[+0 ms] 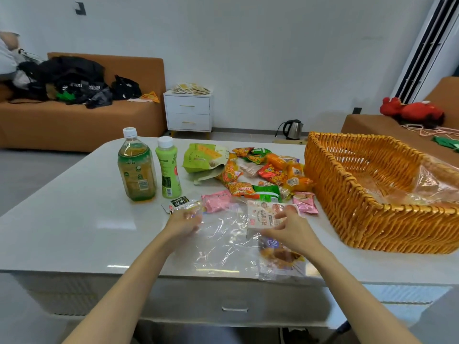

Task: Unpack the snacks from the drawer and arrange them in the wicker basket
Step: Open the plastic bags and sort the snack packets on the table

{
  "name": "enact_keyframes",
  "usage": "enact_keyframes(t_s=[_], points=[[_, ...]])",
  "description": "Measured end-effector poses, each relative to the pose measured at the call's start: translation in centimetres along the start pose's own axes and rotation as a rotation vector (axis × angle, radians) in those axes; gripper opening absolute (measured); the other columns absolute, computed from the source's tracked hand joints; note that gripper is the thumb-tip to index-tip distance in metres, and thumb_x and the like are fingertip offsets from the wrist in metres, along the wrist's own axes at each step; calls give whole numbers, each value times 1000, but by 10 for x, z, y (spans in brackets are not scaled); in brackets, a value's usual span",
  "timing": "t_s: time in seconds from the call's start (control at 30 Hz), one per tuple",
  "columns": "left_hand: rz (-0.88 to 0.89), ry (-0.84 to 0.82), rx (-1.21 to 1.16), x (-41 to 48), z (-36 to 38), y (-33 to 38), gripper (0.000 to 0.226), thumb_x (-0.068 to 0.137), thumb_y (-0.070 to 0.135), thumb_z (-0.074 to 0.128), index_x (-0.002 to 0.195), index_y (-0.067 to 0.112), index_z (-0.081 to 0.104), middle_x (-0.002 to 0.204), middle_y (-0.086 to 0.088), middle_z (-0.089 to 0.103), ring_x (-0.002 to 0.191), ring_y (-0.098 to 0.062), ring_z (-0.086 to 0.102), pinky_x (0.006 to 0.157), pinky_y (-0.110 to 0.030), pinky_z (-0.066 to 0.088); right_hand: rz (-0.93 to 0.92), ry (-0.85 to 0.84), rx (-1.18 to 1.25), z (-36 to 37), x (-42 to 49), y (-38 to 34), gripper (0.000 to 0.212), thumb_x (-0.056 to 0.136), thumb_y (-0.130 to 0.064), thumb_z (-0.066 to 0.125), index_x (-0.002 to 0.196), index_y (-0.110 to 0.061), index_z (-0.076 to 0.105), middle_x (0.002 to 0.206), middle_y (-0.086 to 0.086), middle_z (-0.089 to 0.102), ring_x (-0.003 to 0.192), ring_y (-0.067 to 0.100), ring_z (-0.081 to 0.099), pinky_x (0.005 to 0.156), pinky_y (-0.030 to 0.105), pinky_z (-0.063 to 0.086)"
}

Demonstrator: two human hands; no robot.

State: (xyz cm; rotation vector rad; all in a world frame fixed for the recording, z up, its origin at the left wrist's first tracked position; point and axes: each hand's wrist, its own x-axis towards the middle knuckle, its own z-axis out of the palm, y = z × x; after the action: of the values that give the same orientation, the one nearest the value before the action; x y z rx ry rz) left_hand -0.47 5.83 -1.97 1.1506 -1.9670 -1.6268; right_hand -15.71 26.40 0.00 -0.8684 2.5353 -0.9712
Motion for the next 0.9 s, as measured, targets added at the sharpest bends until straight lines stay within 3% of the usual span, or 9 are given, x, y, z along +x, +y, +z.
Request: enact_keyframes(t_s=[0.07,0.17,0.27,0.33,0.5,0.63,0.77,0.9], points=[[-8,-102,-188,-3,-2,7,28,91,8,64,117,10,55,92,-9,64,74,-17,64,58,-18,50,5,-11,221,-4,1,-2,47,77,-23,80,114,-10,54,88,-2,71,83,12,67,70,25,53],[33,-211,-256,-11,-7,16,42,87,23,68,125,19,52,111,-6,68,95,-19,68,78,-25,53,-49,-23,469,-19,-3,-6,26,84,-14,73,109,-13,68,95,-1,72,92,11,67,69,15,49],[43,-257,-313,-17,-11,23,48,83,55,55,117,22,60,111,5,71,102,-15,67,83,-28,51,-123,-76,635,-32,-12,-9,14,86,-4,68,96,-12,74,93,4,75,95,20,70,85,27,57],[54,-220,-356,-19,-12,24,54,79,60,52,116,22,64,110,5,71,102,-14,67,84,-28,51,-126,-127,683,-35,-19,-11,14,85,1,66,92,-8,74,92,7,75,93,25,71,88,34,57],[152,-200,-396,-28,-14,26,49,82,54,53,122,26,62,114,9,70,104,-14,67,93,-33,50,-144,-207,645,-35,-29,-7,18,82,4,66,79,-10,75,88,8,74,90,29,71,89,41,55],[171,-177,-401,-36,-9,29,46,83,51,54,118,24,65,116,8,69,106,-17,67,94,-34,51,-158,-165,578,-34,-32,-6,19,83,7,62,80,-8,75,95,10,73,88,24,72,83,31,58],[152,-131,-557,-36,-11,31,29,95,30,53,116,14,66,118,2,69,114,-20,63,96,-34,50,-189,-140,571,-34,-34,-8,22,91,6,53,89,-7,71,103,3,69,74,13,72,68,19,56],[144,-18,-518,-37,-9,30,28,100,23,48,121,12,63,115,4,69,107,-10,64,81,-22,52,-203,-99,578,-34,-34,-7,24,93,5,49,95,-9,68,92,10,68,69,19,70,73,31,59]])
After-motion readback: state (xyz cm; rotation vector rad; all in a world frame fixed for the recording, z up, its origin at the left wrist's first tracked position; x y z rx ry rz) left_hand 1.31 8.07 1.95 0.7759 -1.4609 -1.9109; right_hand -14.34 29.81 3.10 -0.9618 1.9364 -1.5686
